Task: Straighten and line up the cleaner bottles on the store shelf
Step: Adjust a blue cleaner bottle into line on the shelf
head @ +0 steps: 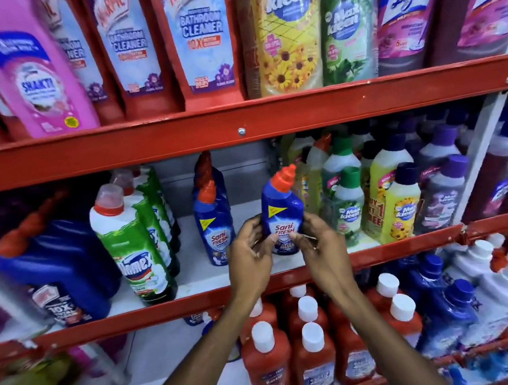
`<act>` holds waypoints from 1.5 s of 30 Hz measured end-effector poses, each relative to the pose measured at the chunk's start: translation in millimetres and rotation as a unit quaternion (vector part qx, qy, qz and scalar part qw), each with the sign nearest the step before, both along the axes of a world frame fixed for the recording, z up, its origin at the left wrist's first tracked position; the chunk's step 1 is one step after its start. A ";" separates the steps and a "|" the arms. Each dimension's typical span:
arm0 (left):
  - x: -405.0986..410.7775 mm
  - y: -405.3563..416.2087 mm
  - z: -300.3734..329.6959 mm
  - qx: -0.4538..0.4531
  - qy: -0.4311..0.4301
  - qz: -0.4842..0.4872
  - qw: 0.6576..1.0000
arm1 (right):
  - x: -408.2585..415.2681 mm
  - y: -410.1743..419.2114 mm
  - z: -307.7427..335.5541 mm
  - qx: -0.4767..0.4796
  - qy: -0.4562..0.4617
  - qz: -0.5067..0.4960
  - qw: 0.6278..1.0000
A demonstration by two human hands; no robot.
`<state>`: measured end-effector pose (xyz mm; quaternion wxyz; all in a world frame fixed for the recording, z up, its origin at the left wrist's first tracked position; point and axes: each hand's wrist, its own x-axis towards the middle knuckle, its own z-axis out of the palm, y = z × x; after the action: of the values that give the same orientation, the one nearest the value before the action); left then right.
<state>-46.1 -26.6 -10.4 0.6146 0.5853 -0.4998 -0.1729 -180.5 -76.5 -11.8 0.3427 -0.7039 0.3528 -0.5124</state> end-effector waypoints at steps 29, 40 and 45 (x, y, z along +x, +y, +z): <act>85.7 73.9 -34.2 0.025 0.020 0.109 0.993 | 98.3 42.0 -31.5 0.082 -0.002 0.065 0.994; 70.8 59.2 -25.3 0.057 0.212 -0.017 0.976 | 122.0 30.0 -22.0 0.214 -0.050 0.193 0.956; 68.0 56.1 -23.8 0.038 0.205 -0.057 0.976 | 120.1 30.2 -24.4 0.250 -0.056 0.193 0.947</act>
<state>21.9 29.5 -34.2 0.6705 0.5309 -0.3889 -0.3426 -60.4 -46.3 -36.3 0.6191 -0.6206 0.3075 -0.3703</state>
